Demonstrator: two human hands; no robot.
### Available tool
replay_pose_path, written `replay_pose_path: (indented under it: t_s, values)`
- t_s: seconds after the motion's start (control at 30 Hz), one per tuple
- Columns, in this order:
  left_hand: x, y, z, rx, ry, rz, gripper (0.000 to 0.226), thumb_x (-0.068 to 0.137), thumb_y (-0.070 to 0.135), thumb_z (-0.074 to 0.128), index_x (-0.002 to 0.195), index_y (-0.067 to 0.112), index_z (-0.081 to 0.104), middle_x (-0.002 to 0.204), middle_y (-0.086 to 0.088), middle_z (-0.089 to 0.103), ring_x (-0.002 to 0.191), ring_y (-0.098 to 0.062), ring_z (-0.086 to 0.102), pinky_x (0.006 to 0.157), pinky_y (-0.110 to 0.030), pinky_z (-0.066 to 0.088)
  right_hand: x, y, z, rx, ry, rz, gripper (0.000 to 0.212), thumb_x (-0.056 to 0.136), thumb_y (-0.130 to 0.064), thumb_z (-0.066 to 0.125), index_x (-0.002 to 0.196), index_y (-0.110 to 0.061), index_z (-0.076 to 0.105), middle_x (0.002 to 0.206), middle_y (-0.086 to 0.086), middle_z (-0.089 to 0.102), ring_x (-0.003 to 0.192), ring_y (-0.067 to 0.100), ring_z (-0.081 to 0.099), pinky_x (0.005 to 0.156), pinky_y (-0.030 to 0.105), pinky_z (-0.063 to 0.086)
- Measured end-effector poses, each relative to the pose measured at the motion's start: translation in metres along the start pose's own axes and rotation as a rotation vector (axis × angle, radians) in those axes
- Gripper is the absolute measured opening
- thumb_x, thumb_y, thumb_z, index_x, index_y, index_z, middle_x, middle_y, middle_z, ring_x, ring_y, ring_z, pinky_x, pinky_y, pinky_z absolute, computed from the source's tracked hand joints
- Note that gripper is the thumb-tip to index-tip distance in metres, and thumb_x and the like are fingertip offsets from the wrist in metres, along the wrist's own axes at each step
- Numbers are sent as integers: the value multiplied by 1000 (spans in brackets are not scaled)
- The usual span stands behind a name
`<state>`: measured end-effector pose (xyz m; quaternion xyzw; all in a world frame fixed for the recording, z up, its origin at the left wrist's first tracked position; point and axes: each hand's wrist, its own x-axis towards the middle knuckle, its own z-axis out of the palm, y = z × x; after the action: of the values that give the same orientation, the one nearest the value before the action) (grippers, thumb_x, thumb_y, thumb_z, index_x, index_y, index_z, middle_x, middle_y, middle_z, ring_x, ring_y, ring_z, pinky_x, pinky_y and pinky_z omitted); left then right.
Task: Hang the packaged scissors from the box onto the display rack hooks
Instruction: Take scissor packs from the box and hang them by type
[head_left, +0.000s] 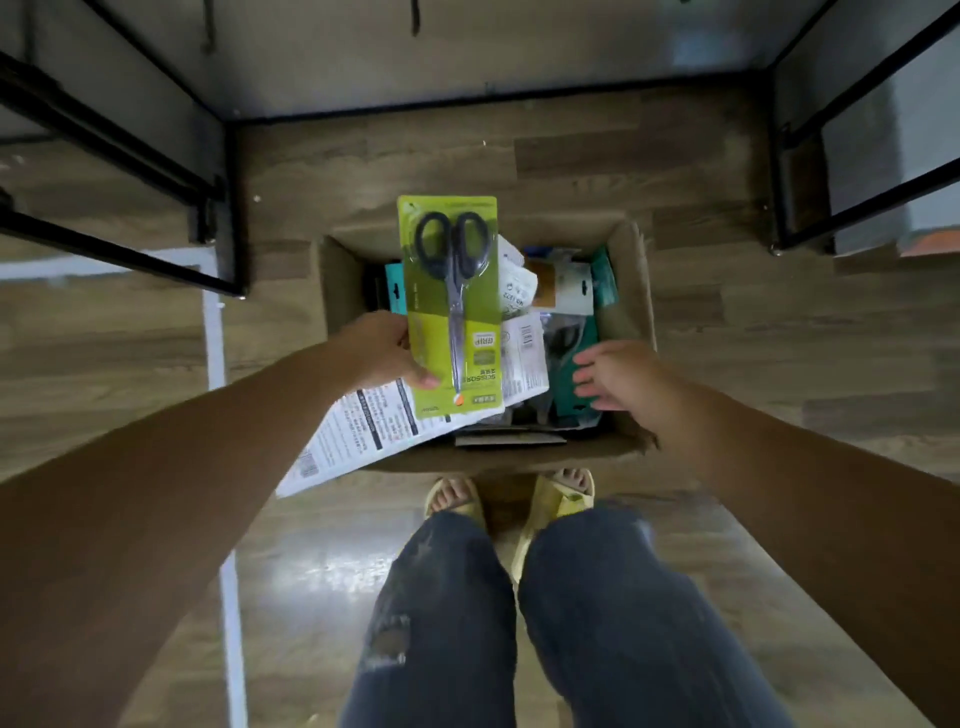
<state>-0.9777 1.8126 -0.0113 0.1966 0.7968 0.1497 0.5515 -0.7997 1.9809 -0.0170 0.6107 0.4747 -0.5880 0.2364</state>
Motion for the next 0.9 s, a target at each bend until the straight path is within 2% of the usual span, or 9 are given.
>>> replay_pose_path:
  t_s: [0.07, 0.2, 0.33, 0.4, 0.53, 0.63, 0.7, 0.8, 0.9]
  values:
    - [-51, 22, -26, -44, 7, 35, 41, 66, 5, 81, 104, 13, 69, 100, -3, 70, 96, -20, 62, 84, -26, 45, -54, -24, -7, -11, -21, -46, 38, 101, -5, 26, 134, 1, 44, 136, 19, 49, 124, 30, 49, 97, 34, 42]
    - [-156, 83, -72, -118, 36, 153, 30, 69, 0, 78, 87, 21, 67, 90, 1, 68, 80, -5, 62, 65, -11, 46, -164, -74, -24, -57, 0, -137, 35, 98, -1, 34, 130, -2, 48, 130, 18, 55, 114, 27, 57, 86, 33, 47]
    - [-249, 143, -108, -166, 68, 304, 30, 70, -3, 76, 95, 12, 68, 93, -10, 71, 83, -15, 62, 78, -26, 48, -279, -109, -52, -70, 30, -335, 26, 92, 3, 46, 117, 3, 54, 130, 21, 52, 116, 31, 54, 91, 36, 46]
    - [-290, 169, -124, -186, 118, 414, 31, 70, -1, 77, 97, 12, 68, 99, -11, 71, 86, -13, 62, 81, -28, 49, -335, -119, -67, 84, 8, -448, 16, 91, -1, 54, 106, -2, 59, 130, 20, 52, 115, 29, 55, 90, 31, 43]
    - [-362, 207, -149, -287, 214, 581, 33, 71, -6, 74, 89, 20, 66, 97, 5, 67, 80, 9, 62, 83, -14, 49, -423, -129, -83, 467, -98, -637, 16, 87, 0, 53, 97, -8, 63, 83, 8, 67, 61, 12, 68, 54, 23, 56]
    - [-403, 230, -165, -396, 287, 688, 33, 71, -12, 70, 90, 14, 66, 93, 7, 69, 76, 8, 64, 76, -16, 50, -472, -138, -84, 580, -319, -699, 39, 73, -9, 63, 113, -10, 62, 91, 9, 68, 78, 24, 65, 74, 41, 54]
    - [-428, 245, -176, -430, 305, 761, 28, 73, -12, 68, 93, 8, 66, 82, 13, 72, 73, 5, 66, 69, -13, 50, -501, -150, -80, 527, -349, -774, 44, 80, -17, 60, 123, -12, 56, 101, 9, 67, 87, 26, 63, 85, 43, 50]
    - [-461, 263, -193, -450, 308, 876, 24, 78, -12, 64, 88, 10, 64, 67, 18, 70, 65, 7, 65, 60, -6, 47, -540, -176, -77, 526, -308, -914, 34, 97, -16, 43, 130, -10, 48, 107, 10, 63, 91, 25, 61, 87, 40, 49]
    - [-485, 274, -206, -496, 322, 949, 31, 79, -11, 63, 101, 12, 64, 92, 11, 72, 85, -2, 68, 74, -15, 52, -574, -199, -78, 486, -340, -1036, 26, 99, -20, 39, 120, -16, 53, 100, 3, 66, 85, 21, 63, 80, 40, 49]
